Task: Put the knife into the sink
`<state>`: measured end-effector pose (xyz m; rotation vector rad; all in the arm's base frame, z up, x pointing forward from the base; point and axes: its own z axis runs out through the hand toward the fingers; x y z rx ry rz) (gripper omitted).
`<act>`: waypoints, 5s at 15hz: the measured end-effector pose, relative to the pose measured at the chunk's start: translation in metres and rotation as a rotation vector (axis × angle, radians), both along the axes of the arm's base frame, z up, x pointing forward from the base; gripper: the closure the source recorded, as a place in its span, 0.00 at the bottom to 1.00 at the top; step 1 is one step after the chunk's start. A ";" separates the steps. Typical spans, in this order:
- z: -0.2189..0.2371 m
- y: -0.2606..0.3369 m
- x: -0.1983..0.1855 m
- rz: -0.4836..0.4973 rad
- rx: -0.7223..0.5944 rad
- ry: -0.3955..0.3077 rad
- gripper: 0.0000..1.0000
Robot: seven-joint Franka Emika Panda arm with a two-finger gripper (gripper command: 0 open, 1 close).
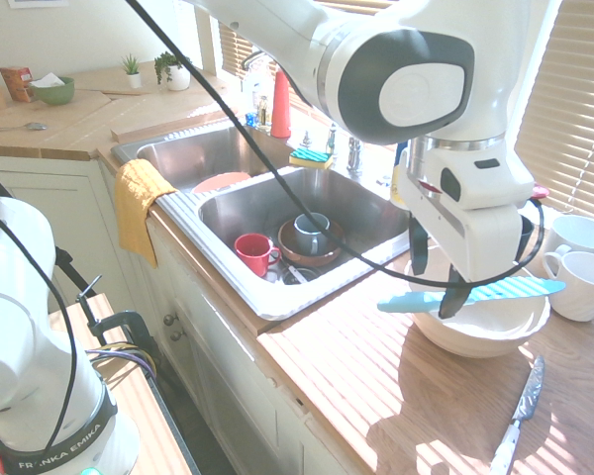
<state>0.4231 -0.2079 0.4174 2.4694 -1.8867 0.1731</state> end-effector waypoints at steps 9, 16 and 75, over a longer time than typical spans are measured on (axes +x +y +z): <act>-0.020 -0.014 0.016 0.001 0.011 -0.007 1.00; -0.023 -0.014 0.020 0.014 0.013 -0.006 1.00; -0.280 0.331 0.070 0.529 -0.027 0.019 0.00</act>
